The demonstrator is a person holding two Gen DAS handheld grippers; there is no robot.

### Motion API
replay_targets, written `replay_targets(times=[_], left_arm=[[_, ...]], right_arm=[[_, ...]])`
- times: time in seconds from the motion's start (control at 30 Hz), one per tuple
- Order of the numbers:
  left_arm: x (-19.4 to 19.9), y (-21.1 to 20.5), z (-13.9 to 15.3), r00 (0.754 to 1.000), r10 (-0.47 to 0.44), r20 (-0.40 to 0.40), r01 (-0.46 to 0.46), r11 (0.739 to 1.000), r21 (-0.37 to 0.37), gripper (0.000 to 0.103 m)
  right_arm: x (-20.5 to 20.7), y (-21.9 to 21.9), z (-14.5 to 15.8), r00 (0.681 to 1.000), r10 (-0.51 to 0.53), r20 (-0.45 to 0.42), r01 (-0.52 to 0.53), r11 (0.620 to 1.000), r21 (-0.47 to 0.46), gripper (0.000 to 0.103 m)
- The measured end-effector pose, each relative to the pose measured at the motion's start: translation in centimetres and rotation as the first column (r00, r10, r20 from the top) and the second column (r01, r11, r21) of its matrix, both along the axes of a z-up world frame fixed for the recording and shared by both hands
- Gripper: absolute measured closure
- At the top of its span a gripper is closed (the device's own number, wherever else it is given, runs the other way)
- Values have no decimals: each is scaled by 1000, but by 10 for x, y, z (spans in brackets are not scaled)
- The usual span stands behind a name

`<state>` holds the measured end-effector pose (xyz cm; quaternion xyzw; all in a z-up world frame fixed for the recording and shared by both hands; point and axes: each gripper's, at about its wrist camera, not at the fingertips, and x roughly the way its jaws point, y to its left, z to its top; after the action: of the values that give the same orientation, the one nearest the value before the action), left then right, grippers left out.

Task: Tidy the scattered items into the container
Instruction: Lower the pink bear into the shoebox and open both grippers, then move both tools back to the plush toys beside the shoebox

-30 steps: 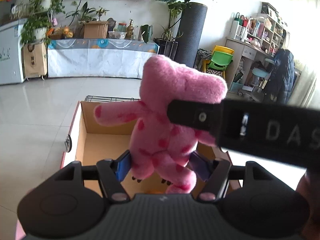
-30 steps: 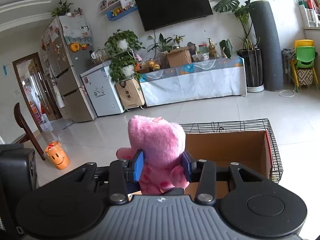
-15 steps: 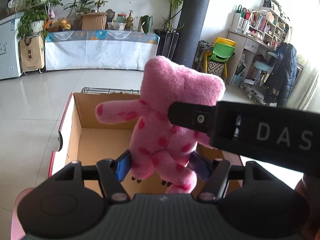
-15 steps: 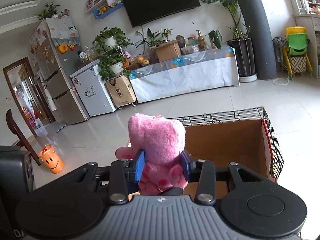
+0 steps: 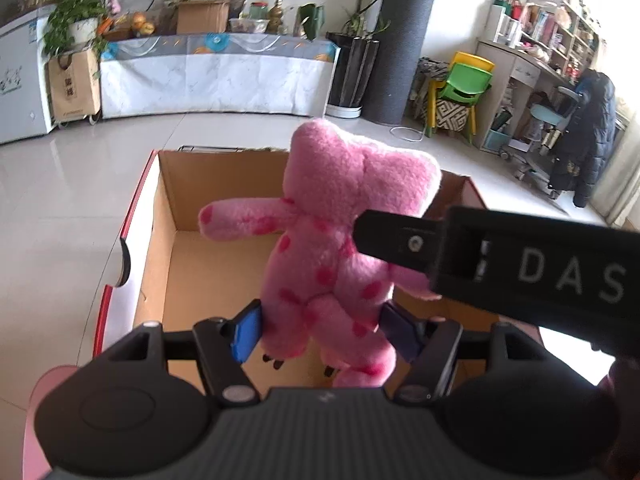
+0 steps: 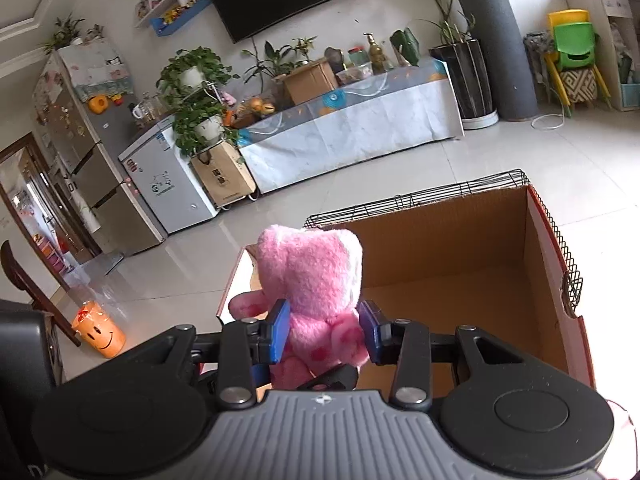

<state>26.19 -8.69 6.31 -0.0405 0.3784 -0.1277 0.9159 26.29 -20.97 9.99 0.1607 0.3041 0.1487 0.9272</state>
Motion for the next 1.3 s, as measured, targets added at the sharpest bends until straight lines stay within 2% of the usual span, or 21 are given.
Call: replay_targets(times=[0.1, 0.2, 0.5, 0.6, 0.83, 0.97, 1.07, 1.3], left_arm=[[4, 5, -3, 1000, 15, -3, -15, 1000, 4, 38], [8, 10, -6, 999, 38, -5, -38, 999, 2, 33], [12, 19, -7, 997, 66, -31, -66, 998, 1, 33], [11, 24, -5, 997, 76, -26, -76, 997, 3, 25], [8, 26, -4, 997, 66, -42, -65, 997, 31, 25], [-2, 27, 2, 998, 61, -29, -59, 997, 57, 15], [-12, 31, 9, 998, 66, -22, -65, 997, 47, 11], [-41, 37, 20, 998, 66, -19, -65, 996, 60, 8]], right_arm=[[5, 1, -5, 1000, -27, -15, 27, 1000, 3, 63], [8, 0, -10, 998, -47, -31, 48, 999, 12, 63], [10, 4, -11, 999, -30, -31, 30, 1000, -9, 63], [9, 5, -10, 999, -30, -29, 30, 999, -15, 62], [7, 6, -13, 999, -15, -52, 14, 999, -29, 62], [0, 8, -9, 999, -9, -46, 7, 999, -36, 62], [-9, 9, 0, 1000, -1, -24, 0, 999, -39, 62], [-38, 18, 11, 1000, 25, -14, -26, 998, -50, 62]])
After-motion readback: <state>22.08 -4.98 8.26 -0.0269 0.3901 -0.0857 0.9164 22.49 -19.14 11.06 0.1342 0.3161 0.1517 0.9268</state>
